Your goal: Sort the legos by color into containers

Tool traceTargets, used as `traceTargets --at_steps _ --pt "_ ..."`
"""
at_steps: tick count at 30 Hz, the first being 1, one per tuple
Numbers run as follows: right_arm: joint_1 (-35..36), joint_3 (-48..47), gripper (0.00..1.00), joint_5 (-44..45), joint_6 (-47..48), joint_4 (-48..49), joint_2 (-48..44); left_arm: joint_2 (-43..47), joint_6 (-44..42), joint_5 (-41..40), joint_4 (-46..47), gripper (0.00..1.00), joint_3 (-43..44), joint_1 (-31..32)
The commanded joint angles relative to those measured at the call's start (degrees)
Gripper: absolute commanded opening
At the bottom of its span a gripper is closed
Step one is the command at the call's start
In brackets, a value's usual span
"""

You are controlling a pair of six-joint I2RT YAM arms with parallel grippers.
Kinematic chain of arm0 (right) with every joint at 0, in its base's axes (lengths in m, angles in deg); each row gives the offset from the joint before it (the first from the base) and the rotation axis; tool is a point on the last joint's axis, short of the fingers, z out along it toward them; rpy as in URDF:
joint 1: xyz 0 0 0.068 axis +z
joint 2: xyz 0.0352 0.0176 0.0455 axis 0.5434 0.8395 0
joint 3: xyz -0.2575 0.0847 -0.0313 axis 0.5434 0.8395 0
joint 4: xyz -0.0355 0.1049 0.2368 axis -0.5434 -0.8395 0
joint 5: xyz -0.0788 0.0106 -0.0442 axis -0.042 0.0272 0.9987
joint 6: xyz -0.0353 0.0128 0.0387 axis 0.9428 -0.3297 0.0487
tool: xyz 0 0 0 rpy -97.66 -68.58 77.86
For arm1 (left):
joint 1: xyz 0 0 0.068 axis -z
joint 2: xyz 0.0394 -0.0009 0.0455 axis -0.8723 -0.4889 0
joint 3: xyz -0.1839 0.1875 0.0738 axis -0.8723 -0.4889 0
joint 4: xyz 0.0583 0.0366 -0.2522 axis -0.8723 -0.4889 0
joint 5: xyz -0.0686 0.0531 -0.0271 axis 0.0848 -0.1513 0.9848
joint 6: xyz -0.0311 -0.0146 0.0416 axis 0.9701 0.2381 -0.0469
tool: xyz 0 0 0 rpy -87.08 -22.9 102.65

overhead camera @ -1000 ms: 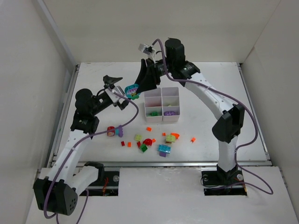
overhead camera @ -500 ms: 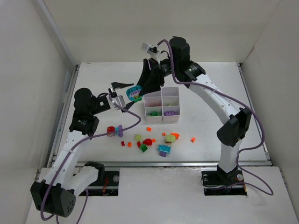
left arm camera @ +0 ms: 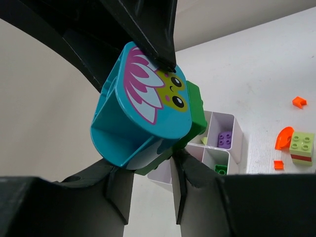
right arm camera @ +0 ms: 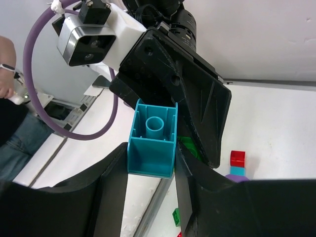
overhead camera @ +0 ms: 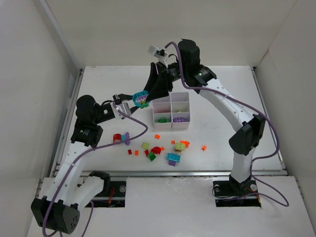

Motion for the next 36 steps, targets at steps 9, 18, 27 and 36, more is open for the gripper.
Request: traceTargets --at_steps 9,18,27,36 --pt "0.0 0.1 0.0 22.3 -1.9 2.3 -2.2 2.2 2.7 -0.6 -8.7 0.0 -1.2 0.2" --pt "-1.8 5.6 0.0 41.1 -5.0 3.0 -4.5 4.0 4.1 -5.5 -12.3 0.0 -5.0 0.2" --pt "-4.4 18.2 0.0 76.6 0.7 -11.6 -10.9 0.1 15.4 -24.3 -10.8 0.0 -7.4 0.2" --pt "-3.7 26.5 0.0 91.6 3.5 -20.8 -14.0 -4.4 16.8 -26.6 -10.3 0.0 -8.7 0.2"
